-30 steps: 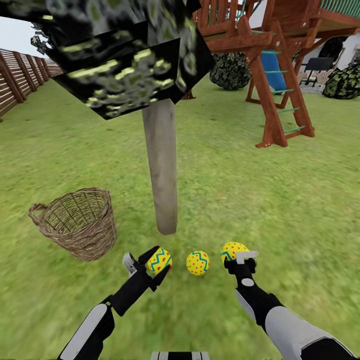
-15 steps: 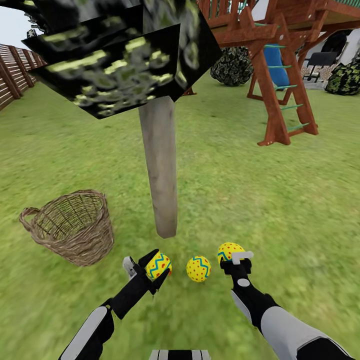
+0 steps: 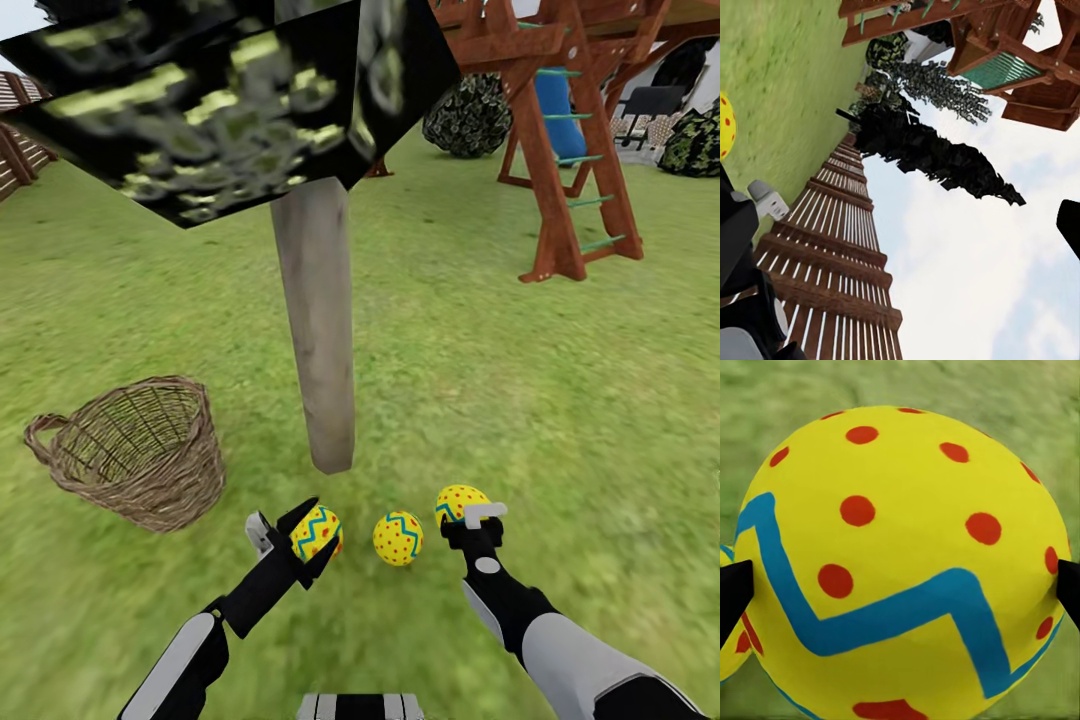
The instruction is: Take the three Easter eggs out of the wicker basket on the lawn in the garden, then place them on the lawn next to a single tree (choose any tree) so that all three eggs are next to the same tree and none are left in the basket.
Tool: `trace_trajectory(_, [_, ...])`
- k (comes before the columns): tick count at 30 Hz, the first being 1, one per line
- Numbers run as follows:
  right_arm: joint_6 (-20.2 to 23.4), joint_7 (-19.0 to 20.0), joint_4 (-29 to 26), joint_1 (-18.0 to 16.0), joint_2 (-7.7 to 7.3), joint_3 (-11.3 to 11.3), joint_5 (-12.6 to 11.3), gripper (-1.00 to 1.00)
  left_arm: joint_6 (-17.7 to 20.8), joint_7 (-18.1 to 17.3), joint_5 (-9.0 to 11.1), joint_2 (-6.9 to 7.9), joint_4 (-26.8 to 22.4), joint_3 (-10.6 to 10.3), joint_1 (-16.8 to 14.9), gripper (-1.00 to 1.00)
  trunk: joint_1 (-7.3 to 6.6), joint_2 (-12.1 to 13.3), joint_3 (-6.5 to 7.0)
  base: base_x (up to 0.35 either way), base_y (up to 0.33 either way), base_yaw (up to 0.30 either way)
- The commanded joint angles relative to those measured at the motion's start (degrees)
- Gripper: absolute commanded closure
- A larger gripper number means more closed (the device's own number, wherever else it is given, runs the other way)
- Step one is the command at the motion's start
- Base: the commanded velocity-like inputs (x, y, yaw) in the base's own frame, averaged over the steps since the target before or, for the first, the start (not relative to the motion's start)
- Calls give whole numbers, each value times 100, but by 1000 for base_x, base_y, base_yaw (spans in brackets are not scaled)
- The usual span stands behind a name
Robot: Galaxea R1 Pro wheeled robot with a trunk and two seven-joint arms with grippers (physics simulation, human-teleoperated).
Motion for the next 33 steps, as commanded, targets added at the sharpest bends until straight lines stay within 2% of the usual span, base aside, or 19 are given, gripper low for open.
trace_trajectory(1, [-27,-29,7,-5,-2,51,-57,100,14,-12,32,5,2,-10,-3,-100,1,-3,-27,0,0,0])
trace_trajectory(8, [34,-83,4,-23,-3,45,-69,100,14,0,21,-7,4,-15,-3,-100,19,-13,-182,0,0,0])
trace_trajectory(11, [917,-98,22,-443,6,32,-97,100,6,7,16,-12,4,-16,-3,-100,27,-17,-248,0,0,0])
trace_trajectory(13, [1128,-99,184,-750,7,23,-118,100,8,8,16,-13,4,-15,-3,-100,32,-19,-293,0,0,0])
trace_trajectory(16, [1167,-107,565,-1129,53,10,-131,100,9,8,16,-13,4,-15,-3,-100,40,-23,-359,0,0,0])
trace_trajectory(18, [1181,-107,623,-1198,191,8,-140,100,11,8,18,-13,4,-15,-3,-100,45,-26,-403,0,0,0])
trace_trajectory(22, [1164,-93,710,-1217,240,7,-127,100,12,8,18,-13,4,-15,-3,-100,55,-31,-492,0,0,0])
trace_trajectory(33, [1116,-84,692,-1210,244,4,-114,100,6,10,25,-13,13,-15,-3,-100,84,-46,-736,0,0,0])
